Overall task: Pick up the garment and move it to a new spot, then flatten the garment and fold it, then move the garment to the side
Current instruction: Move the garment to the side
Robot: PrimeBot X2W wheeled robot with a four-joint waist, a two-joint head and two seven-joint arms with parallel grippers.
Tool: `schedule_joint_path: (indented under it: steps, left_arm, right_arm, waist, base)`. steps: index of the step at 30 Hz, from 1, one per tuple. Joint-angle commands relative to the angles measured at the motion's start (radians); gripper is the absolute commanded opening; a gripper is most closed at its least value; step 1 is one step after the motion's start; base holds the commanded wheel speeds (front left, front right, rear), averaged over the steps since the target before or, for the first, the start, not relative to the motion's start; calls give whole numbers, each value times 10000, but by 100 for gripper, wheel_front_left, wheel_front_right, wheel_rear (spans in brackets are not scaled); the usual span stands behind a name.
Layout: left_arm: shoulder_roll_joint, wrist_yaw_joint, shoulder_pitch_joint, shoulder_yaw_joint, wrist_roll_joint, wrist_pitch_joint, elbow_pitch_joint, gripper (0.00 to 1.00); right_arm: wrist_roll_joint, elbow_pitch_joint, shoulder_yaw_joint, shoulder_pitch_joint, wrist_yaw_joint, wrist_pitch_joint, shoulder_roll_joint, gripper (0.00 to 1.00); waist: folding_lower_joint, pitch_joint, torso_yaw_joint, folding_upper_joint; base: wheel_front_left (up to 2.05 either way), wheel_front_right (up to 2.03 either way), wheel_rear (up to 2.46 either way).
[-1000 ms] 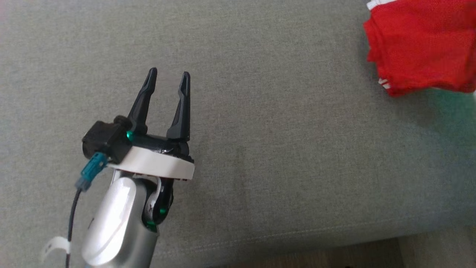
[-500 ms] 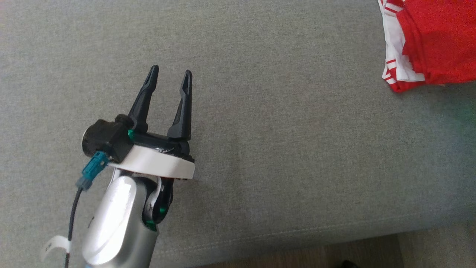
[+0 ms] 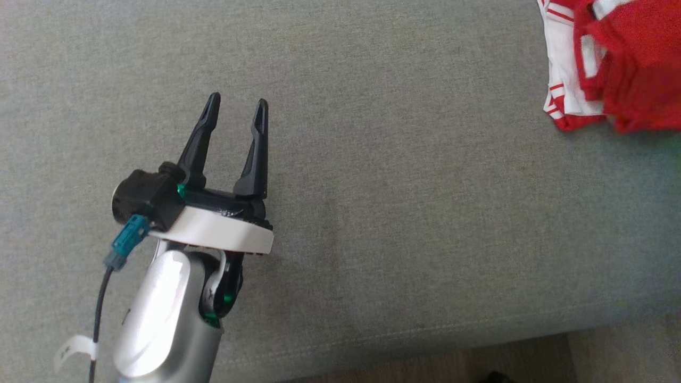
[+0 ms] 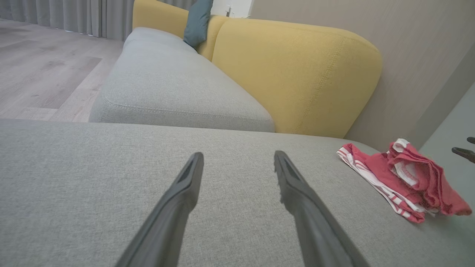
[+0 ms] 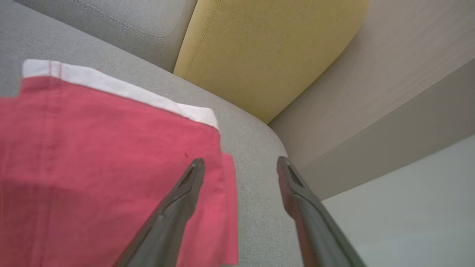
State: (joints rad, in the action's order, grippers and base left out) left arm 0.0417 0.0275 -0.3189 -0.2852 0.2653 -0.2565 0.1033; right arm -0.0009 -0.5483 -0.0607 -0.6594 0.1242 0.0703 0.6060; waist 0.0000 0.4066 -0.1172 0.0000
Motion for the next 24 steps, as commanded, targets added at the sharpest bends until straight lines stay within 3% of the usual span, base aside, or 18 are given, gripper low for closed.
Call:
schedule_joint_path:
  steps: [1, 9, 17, 24]
  left_arm:
    - [85, 28, -317, 281, -79, -53, -261, 100]
    - [85, -59, -227, 323, 69, -53, -233, 100]
    - [85, -219, 90, 557, 182, -53, -367, 100]
    - [85, -346, 627, 857, 254, -53, -451, 100]
  right_arm:
    - [-71, 349, 74, 225, 65, -78, 227, 100]
    - [-101, 832, 558, 90, 65, -470, -463, 100]
    - [380, 2109, 273, 398, 65, -1168, -1967, 100]
    - [700, 3029, 376, 1592, 65, -1930, -3700, 100]
  waist:
    - [0, -32, 15, 0]
    - [0, -590, 215, 0]
    - [0, -1473, 490, 0]
    - [0, -2393, 874, 0]
  base:
    - [0, 0, 0]
    - [0, 0, 0]
    - [0, 0, 0]
    - [0, 0, 0]
